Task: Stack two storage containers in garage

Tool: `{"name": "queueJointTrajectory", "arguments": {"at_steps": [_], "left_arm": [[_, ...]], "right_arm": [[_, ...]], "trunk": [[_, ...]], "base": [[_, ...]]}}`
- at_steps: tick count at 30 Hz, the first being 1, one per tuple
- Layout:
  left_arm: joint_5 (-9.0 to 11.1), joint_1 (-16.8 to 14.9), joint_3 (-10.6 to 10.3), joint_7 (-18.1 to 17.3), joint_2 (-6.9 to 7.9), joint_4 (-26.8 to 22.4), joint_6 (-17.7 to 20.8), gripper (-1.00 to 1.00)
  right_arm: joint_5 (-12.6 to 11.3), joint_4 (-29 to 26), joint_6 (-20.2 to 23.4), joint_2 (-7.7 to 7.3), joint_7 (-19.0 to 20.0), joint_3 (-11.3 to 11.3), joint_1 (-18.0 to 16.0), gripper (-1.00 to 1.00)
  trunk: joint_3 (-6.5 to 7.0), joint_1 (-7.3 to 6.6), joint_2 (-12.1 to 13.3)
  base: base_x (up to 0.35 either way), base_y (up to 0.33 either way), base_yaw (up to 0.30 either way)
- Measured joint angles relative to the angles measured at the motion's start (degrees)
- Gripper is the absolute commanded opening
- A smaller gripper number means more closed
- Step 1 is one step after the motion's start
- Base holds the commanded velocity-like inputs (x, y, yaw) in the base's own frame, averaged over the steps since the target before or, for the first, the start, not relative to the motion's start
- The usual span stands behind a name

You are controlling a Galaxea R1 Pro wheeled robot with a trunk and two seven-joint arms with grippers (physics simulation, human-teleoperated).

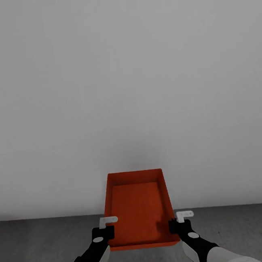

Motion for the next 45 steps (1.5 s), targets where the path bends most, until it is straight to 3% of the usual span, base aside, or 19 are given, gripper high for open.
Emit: {"name": "queueJointTrajectory", "arguments": {"at_steps": [45], "left_arm": [[-0.83,0.00,0.62,-0.02,-0.18,-0.20,-0.01,-1.00]], "right_arm": [[0.04,0.02,-0.43,-0.04,0.04,-0.12,0.00,-1.00]], "trunk": [[-4.30,0.22,-0.39]], "base": [[0.000,0.000,0.000]]}}
